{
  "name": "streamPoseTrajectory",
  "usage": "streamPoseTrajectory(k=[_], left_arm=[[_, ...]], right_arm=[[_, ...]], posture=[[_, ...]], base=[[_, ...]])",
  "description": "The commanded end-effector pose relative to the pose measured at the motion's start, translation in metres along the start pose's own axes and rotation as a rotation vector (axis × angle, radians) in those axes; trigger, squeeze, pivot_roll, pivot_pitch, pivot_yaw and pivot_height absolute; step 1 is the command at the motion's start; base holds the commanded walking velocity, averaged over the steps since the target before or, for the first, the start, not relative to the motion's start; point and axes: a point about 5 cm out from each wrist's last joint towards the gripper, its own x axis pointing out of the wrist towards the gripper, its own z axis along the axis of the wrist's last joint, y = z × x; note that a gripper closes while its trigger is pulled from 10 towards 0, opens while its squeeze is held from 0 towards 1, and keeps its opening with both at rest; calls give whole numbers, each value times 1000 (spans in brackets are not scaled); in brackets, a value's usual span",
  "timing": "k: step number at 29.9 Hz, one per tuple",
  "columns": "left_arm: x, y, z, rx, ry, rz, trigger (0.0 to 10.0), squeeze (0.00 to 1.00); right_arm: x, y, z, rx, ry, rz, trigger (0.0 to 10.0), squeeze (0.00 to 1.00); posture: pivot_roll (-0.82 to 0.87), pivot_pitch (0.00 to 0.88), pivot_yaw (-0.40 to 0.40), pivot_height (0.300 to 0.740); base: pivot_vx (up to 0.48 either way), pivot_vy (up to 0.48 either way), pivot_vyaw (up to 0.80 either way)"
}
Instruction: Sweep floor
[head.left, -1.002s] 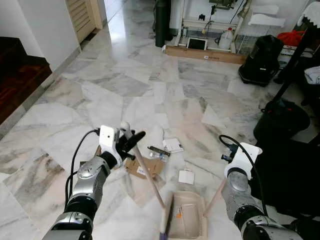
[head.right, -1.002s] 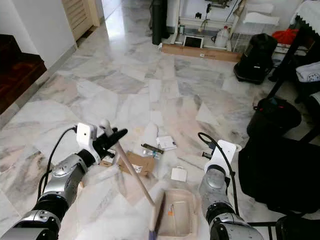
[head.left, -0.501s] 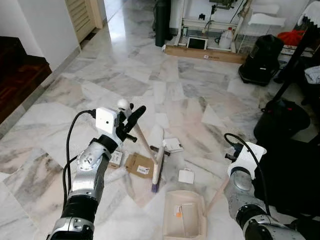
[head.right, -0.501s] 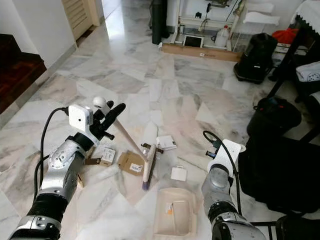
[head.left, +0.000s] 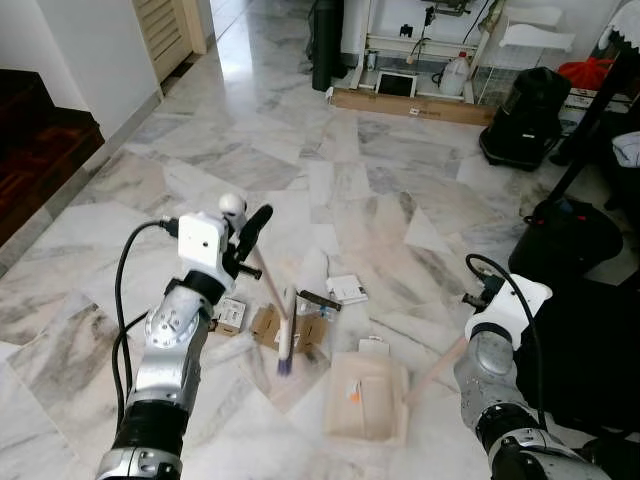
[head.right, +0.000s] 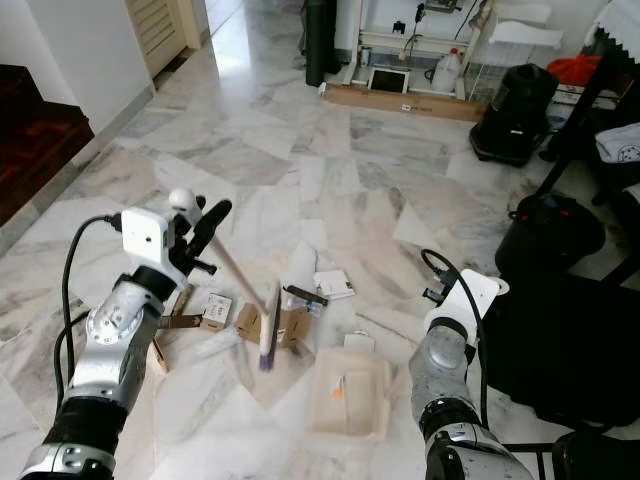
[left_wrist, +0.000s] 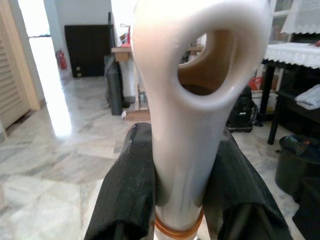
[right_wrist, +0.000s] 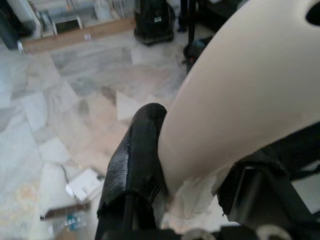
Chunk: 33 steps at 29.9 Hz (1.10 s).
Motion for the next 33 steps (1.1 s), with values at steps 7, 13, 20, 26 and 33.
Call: streamPoseTrajectory(k=[7, 13, 20, 26, 33], left_arm=[[-1, -10, 5, 64, -19, -47, 10000, 0], [3, -15, 7, 33, -30, -49, 10000, 0], [5, -26, 4, -34, -24, -78, 10000, 0], [3, -35, -6, -102, 37, -139, 10000, 0], [4, -36, -8, -175, 44, -123, 10000, 0]], right_arm=[[1, 0, 25, 3, -144, 24, 10000, 0], [4, 1, 45, 42, -207, 26, 10000, 0], [5, 4, 60, 65, -250, 30, 10000, 0], [4, 2, 68, 81, -271, 20, 10000, 0], [4, 3, 70, 89, -270, 21, 10000, 0]], posture=[[5, 53, -54, 740], [3, 43, -56, 740], [3, 33, -58, 740], [-2, 15, -61, 740], [0, 5, -65, 740]], base=[[0, 0, 0], [0, 0, 0], [0, 0, 0], [0, 0, 0], [0, 0, 0]])
